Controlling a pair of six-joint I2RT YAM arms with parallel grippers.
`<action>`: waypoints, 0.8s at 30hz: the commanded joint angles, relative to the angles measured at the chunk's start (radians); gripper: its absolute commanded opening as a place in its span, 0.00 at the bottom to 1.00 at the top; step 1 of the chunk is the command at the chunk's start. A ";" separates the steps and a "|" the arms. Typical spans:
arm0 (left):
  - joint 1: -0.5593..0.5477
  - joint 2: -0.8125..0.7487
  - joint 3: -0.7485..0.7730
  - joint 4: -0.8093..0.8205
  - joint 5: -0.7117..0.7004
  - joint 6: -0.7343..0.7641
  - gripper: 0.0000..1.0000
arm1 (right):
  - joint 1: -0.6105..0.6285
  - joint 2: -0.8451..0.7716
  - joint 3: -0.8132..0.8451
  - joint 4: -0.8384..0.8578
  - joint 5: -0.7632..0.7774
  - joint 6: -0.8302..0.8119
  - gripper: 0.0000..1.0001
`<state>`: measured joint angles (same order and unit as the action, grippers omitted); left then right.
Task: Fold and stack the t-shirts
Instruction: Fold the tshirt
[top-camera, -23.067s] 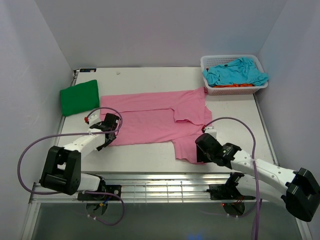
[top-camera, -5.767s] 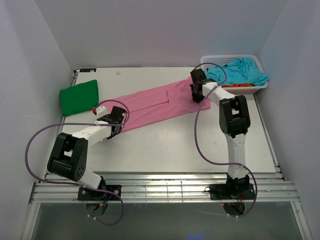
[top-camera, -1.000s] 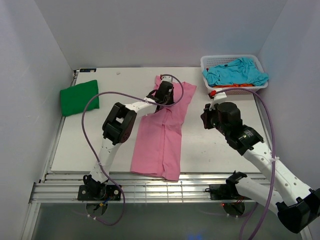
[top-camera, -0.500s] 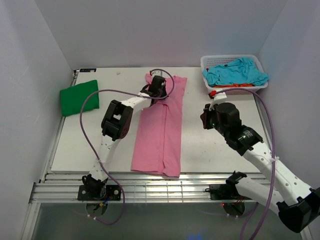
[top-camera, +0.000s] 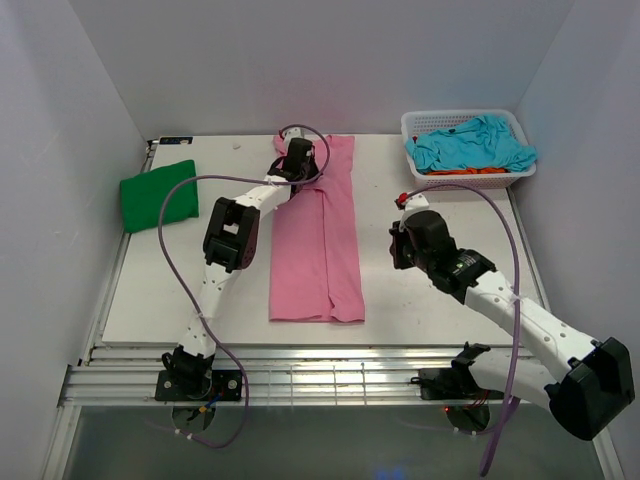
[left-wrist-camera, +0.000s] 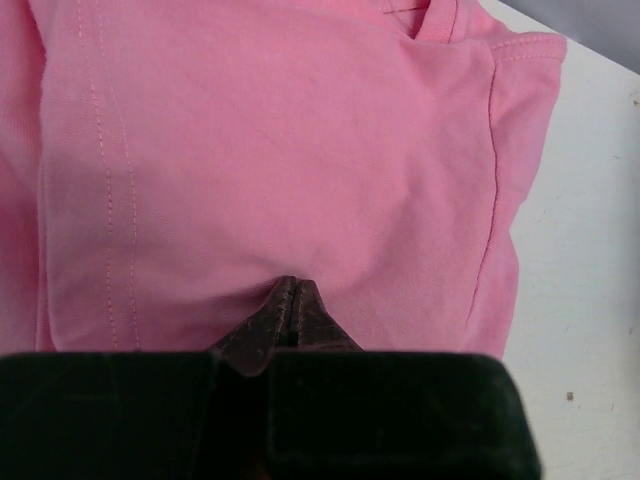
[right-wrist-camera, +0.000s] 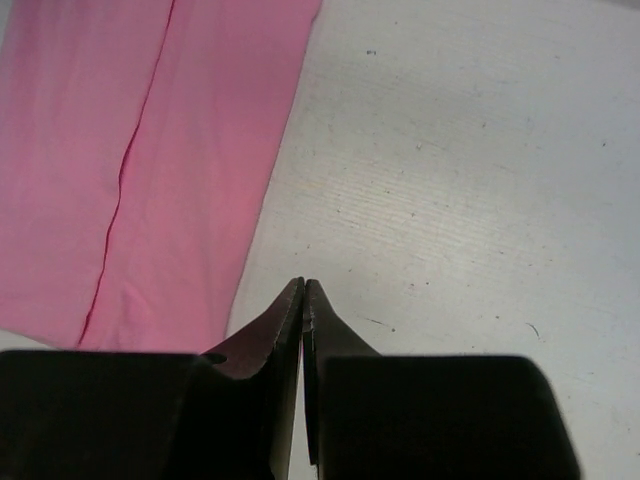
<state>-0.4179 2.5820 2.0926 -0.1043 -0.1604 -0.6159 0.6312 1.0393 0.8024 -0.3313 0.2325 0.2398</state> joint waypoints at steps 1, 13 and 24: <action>0.011 0.053 0.032 -0.094 -0.001 0.038 0.00 | 0.025 0.037 -0.025 0.080 -0.005 0.026 0.08; 0.008 -0.204 -0.069 0.110 0.059 0.090 0.00 | 0.153 0.024 -0.173 0.254 -0.208 0.093 0.12; -0.015 -0.661 -0.732 0.209 0.016 0.002 0.00 | 0.258 0.160 -0.184 0.390 -0.291 0.104 0.28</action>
<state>-0.4236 2.0422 1.4551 0.0650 -0.1268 -0.5793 0.8684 1.1728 0.6056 -0.0315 -0.0238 0.3344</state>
